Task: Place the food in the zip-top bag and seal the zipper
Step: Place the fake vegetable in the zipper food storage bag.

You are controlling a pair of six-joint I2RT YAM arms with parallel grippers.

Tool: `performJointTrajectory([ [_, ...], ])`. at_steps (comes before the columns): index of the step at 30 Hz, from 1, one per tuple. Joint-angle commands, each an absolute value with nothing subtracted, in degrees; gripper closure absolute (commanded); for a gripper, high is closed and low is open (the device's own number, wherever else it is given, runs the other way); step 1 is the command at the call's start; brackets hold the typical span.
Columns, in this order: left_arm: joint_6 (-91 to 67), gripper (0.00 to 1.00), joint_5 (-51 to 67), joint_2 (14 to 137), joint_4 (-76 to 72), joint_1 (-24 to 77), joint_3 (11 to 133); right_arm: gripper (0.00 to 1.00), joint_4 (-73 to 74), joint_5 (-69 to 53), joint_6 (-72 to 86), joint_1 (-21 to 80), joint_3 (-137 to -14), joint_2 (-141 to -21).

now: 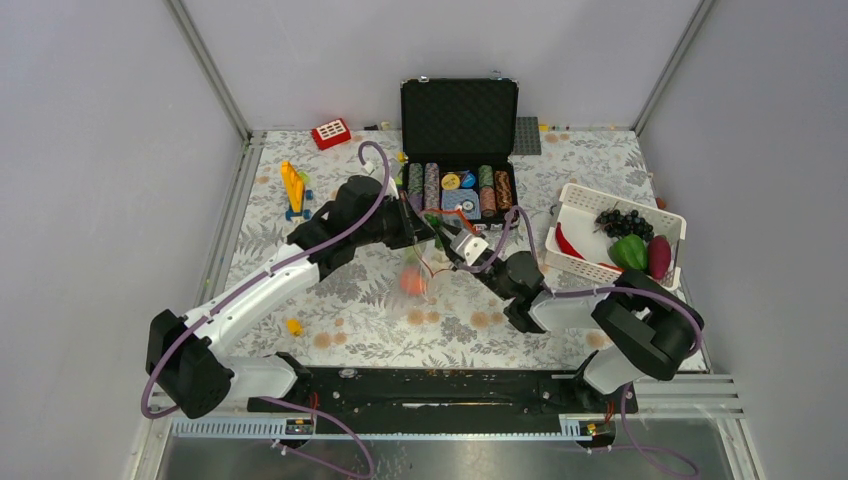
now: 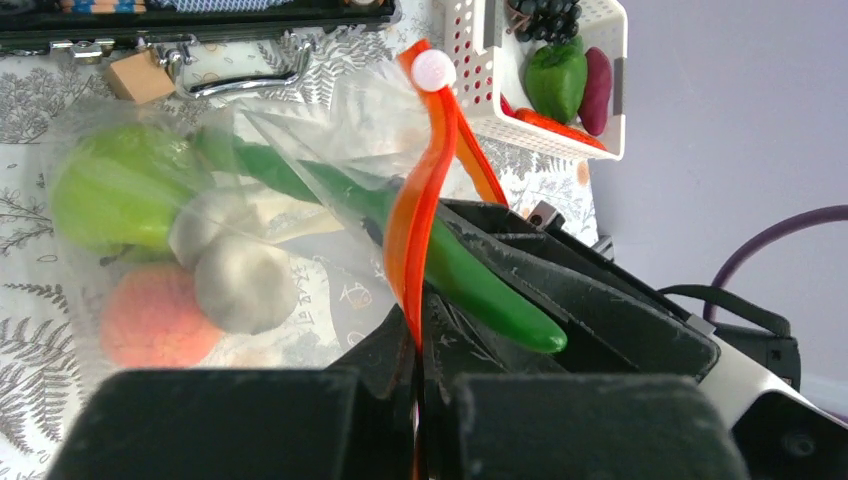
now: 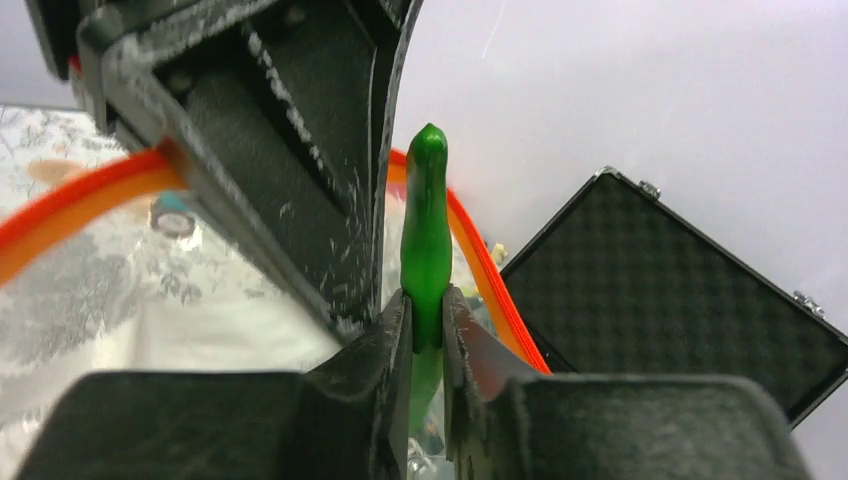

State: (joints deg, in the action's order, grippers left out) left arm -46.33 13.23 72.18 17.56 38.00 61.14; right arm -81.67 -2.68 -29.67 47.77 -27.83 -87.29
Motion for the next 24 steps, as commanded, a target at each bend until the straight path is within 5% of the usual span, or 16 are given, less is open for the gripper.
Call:
performJointTrajectory([
  [1, -45.6, 1.00, 12.3, 72.1, 15.8, 37.8, 64.3, 0.79, -80.6, -7.2, -28.4, 48.5, -24.9, -85.0],
  [7, -45.2, 1.00, 11.0, 71.8, 16.6, 37.3, 64.1, 0.70, -66.4, -9.8, -30.7, 48.6, -23.3, -77.9],
  [13, -43.7, 1.00, 12.2, 71.2, 17.1, 36.9, 64.7, 0.73, -43.3, -12.8, -35.9, 48.6, -27.5, -72.3],
  [24, -40.3, 1.00, 18.0, 71.6, 18.2, 37.0, 66.7, 0.80, -22.4, -16.3, -41.0, 49.6, -36.3, -74.6],
])
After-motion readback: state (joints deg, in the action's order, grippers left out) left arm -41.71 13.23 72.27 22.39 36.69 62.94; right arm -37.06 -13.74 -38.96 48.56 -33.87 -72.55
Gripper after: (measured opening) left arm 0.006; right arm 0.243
